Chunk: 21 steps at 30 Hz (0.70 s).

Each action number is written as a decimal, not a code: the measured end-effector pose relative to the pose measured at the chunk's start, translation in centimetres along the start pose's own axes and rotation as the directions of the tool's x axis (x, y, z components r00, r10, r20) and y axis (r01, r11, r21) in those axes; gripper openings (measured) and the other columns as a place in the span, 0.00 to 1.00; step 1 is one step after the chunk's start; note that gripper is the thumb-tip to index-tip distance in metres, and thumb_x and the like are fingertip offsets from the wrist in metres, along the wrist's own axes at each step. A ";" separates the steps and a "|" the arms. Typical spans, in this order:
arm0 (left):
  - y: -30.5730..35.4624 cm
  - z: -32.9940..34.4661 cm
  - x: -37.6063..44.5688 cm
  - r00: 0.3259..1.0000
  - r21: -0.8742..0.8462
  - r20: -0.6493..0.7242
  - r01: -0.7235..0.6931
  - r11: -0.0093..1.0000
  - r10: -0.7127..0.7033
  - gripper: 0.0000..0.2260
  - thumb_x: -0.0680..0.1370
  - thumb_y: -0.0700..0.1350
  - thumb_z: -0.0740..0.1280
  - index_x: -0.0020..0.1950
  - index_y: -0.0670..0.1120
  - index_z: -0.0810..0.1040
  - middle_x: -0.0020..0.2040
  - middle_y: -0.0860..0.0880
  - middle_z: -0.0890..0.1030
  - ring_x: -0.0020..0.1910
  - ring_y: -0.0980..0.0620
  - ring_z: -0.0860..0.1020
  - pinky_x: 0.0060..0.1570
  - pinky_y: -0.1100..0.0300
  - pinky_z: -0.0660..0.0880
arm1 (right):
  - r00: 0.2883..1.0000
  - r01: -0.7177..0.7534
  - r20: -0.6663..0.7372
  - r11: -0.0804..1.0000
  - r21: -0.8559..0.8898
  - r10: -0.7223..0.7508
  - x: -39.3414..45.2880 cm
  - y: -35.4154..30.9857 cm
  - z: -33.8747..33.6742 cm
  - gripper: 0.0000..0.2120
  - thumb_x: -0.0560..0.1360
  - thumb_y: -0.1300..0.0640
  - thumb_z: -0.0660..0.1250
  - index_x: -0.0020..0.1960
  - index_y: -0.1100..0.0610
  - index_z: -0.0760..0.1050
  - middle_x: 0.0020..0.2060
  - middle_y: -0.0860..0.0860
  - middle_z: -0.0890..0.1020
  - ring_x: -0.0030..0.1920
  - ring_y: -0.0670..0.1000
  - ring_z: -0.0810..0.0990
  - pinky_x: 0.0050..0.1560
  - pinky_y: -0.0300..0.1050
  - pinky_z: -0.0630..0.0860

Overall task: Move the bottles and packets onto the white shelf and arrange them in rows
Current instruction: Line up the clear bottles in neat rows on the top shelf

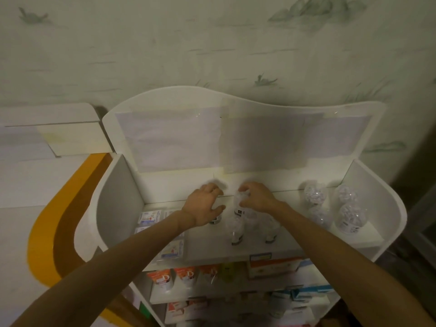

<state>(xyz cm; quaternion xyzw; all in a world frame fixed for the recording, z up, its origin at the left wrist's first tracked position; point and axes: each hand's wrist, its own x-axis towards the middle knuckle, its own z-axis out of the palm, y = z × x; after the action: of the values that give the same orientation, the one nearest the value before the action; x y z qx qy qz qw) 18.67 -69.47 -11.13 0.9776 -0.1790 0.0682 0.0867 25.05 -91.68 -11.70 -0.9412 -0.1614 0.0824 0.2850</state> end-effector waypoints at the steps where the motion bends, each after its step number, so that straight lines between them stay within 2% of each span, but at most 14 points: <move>1: 0.2 -0.1 0.0 1.000 -0.011 -0.004 -0.013 1.000 0.013 0.22 0.79 0.60 0.63 0.67 0.49 0.74 0.68 0.49 0.72 0.65 0.48 0.72 0.62 0.55 0.70 | 1.000 0.000 0.001 1.000 0.000 0.000 0.0 0.0 0.0 0.26 0.68 0.55 0.76 0.65 0.53 0.75 0.62 0.50 0.78 0.57 0.50 0.77 0.57 0.45 0.76; 6: 1.2 -0.3 -0.4 0.993 -0.019 0.085 -0.077 0.997 0.078 0.27 0.75 0.70 0.60 0.64 0.53 0.77 0.66 0.53 0.75 0.65 0.52 0.72 0.67 0.55 0.65 | 1.000 -0.008 0.028 1.000 -0.010 0.008 0.2 -0.3 -0.5 0.26 0.69 0.56 0.75 0.66 0.55 0.75 0.63 0.51 0.77 0.59 0.52 0.77 0.60 0.48 0.76; 10: 1.7 0.7 -1.1 0.986 -0.004 0.101 -0.132 0.991 0.131 0.33 0.69 0.76 0.60 0.65 0.57 0.75 0.65 0.55 0.75 0.66 0.53 0.70 0.71 0.54 0.60 | 0.999 0.019 0.037 0.999 -0.031 -0.018 -0.2 -0.1 0.0 0.24 0.74 0.48 0.71 0.67 0.55 0.73 0.65 0.51 0.75 0.61 0.52 0.75 0.61 0.47 0.73; 16: 1.4 2.1 -1.8 0.974 0.034 0.030 -0.227 0.973 0.226 0.33 0.69 0.76 0.61 0.64 0.56 0.76 0.63 0.56 0.76 0.69 0.54 0.67 0.77 0.46 0.46 | 0.997 0.077 -0.015 0.996 -0.051 -0.078 -2.2 1.1 -0.2 0.25 0.75 0.43 0.69 0.68 0.53 0.72 0.66 0.49 0.73 0.63 0.50 0.74 0.63 0.48 0.72; 18: 1.3 2.0 -1.8 0.971 0.024 0.027 -0.239 0.971 0.238 0.31 0.70 0.74 0.63 0.64 0.55 0.76 0.63 0.56 0.76 0.69 0.54 0.68 0.78 0.49 0.45 | 0.996 0.080 -0.039 0.992 -0.099 -0.084 -3.1 1.6 -0.3 0.28 0.74 0.41 0.69 0.69 0.52 0.71 0.66 0.49 0.72 0.63 0.50 0.74 0.63 0.47 0.72; 21: 1.2 1.7 -2.2 0.962 0.016 -0.011 -0.274 0.962 0.274 0.30 0.69 0.71 0.65 0.64 0.54 0.77 0.62 0.55 0.76 0.67 0.54 0.69 0.77 0.47 0.49 | 0.989 0.098 -0.088 0.965 -0.244 -0.123 -4.4 2.6 -0.4 0.33 0.72 0.35 0.67 0.70 0.50 0.70 0.66 0.49 0.73 0.63 0.52 0.73 0.64 0.50 0.72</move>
<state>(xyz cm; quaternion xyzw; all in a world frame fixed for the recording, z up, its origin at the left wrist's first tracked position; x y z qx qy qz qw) 16.38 -70.16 -12.94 0.9437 -0.3113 0.0870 0.0706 21.71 -95.43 -12.59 -0.9612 -0.2074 -0.0021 0.1818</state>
